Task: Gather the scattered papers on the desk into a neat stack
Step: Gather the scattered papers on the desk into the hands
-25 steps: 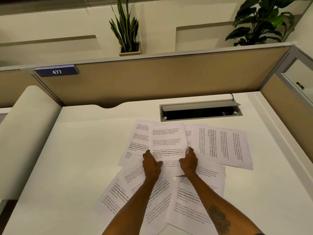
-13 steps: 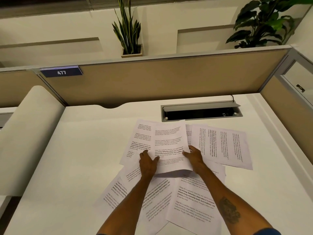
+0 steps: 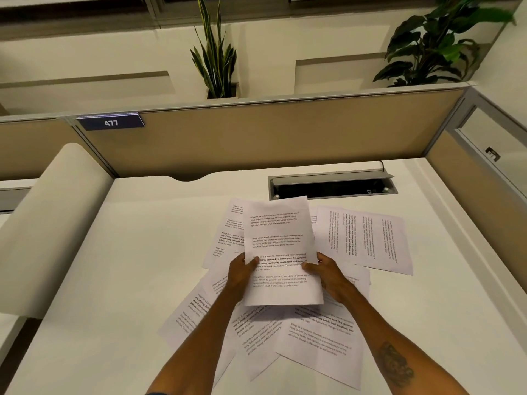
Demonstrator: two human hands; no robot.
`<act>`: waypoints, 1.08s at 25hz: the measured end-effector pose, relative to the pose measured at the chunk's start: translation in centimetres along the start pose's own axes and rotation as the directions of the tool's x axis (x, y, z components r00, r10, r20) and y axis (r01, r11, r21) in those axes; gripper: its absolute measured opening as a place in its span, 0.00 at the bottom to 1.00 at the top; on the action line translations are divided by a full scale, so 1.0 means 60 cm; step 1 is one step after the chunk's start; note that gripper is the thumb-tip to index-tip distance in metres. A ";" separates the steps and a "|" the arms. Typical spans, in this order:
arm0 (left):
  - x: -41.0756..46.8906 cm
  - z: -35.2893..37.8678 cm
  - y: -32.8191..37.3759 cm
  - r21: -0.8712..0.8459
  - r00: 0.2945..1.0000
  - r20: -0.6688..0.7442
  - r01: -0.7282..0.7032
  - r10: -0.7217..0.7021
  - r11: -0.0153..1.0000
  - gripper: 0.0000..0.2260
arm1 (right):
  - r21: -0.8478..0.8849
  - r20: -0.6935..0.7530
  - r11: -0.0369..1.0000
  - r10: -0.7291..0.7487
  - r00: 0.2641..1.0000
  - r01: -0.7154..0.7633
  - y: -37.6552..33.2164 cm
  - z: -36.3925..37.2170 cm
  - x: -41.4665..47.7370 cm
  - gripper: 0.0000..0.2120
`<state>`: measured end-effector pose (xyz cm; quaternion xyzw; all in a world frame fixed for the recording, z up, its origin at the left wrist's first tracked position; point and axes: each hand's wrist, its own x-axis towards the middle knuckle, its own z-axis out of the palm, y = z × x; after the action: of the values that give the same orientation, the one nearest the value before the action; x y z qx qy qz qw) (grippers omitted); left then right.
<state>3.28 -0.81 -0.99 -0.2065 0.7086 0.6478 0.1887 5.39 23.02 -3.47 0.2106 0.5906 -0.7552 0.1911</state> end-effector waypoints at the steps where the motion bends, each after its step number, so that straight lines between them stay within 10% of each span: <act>1: -0.009 -0.001 -0.003 -0.016 1.000 0.009 -0.011 0.012 1.000 0.17 | 0.003 0.019 1.000 -0.012 1.000 0.012 0.002 0.000 -0.007 0.22; 8: -0.050 -0.015 -0.027 -0.102 0.999 0.033 -0.013 0.017 0.995 0.18 | 0.021 0.016 0.999 -0.050 0.999 0.050 0.004 0.014 -0.036 0.19; 12: -0.063 -0.033 -0.049 0.124 0.978 -0.209 0.001 0.026 0.992 0.17 | -0.005 0.019 0.999 -0.052 0.998 0.052 0.008 0.006 -0.044 0.17; 14: -0.061 -0.049 -0.072 0.386 0.913 -0.409 0.158 0.015 0.909 0.24 | -0.006 0.014 0.999 -0.044 0.999 0.044 0.013 -0.004 -0.046 0.15; 18: -0.075 -0.059 -0.076 0.315 0.790 -0.561 0.480 -0.247 0.819 0.41 | 0.000 0.007 0.999 -0.040 0.999 0.040 0.021 -0.019 -0.046 0.16; 27: -0.085 -0.017 -0.078 0.424 0.768 -0.600 0.543 -0.224 0.725 0.40 | 0.006 0.026 0.999 -0.040 0.999 0.040 0.035 -0.018 -0.042 0.20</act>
<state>10.09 -1.93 -2.10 -0.4505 0.8319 0.2675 0.1828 8.72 23.69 -4.06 0.1897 0.5900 -0.7632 0.1829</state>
